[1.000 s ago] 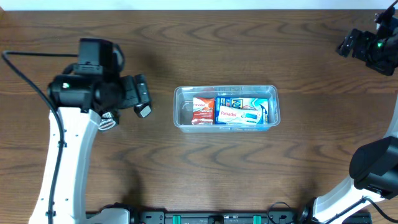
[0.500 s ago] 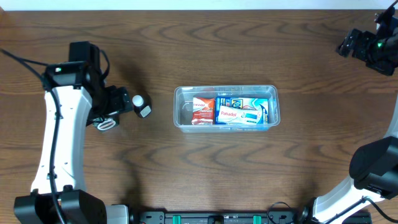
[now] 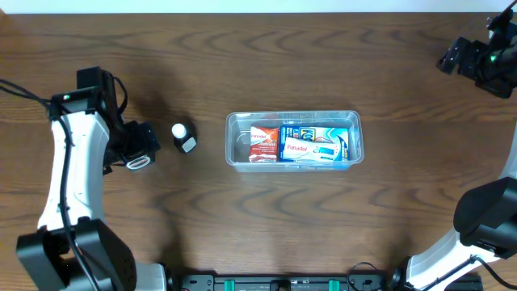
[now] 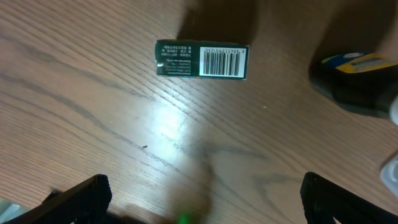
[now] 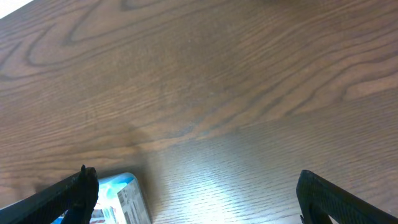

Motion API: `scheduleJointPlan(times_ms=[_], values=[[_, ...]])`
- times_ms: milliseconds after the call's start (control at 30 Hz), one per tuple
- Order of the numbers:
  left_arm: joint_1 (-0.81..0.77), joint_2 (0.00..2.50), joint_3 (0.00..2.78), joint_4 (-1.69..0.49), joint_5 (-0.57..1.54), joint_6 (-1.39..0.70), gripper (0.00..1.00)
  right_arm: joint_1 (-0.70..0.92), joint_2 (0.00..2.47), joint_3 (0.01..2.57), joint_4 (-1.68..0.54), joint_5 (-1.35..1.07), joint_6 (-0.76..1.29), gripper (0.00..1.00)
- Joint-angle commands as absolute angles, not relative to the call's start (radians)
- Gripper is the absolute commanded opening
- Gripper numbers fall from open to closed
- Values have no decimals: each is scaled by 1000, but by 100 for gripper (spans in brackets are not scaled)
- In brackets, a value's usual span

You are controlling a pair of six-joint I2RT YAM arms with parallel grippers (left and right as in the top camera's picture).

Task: Pack container
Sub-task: 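Lift the left gripper out and move it left toward the green box, then lower the left gripper onto the green Zam-Buk box and grasp it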

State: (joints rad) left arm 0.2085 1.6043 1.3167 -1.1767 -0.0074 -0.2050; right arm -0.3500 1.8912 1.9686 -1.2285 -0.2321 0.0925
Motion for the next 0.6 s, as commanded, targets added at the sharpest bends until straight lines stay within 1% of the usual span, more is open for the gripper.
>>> scheduleJointPlan(times_ms=[0, 200, 567], values=[[211, 1649, 1299, -1178, -11, -194, 98, -355, 1867, 1982, -1226, -236, 100, 99], [211, 1694, 1214, -1134, -8, -200, 98, -355, 1867, 1982, -1226, -236, 100, 99], [211, 1696, 1057, -871, -9, -215, 98, -355, 1867, 1982, -1226, -236, 100, 99]])
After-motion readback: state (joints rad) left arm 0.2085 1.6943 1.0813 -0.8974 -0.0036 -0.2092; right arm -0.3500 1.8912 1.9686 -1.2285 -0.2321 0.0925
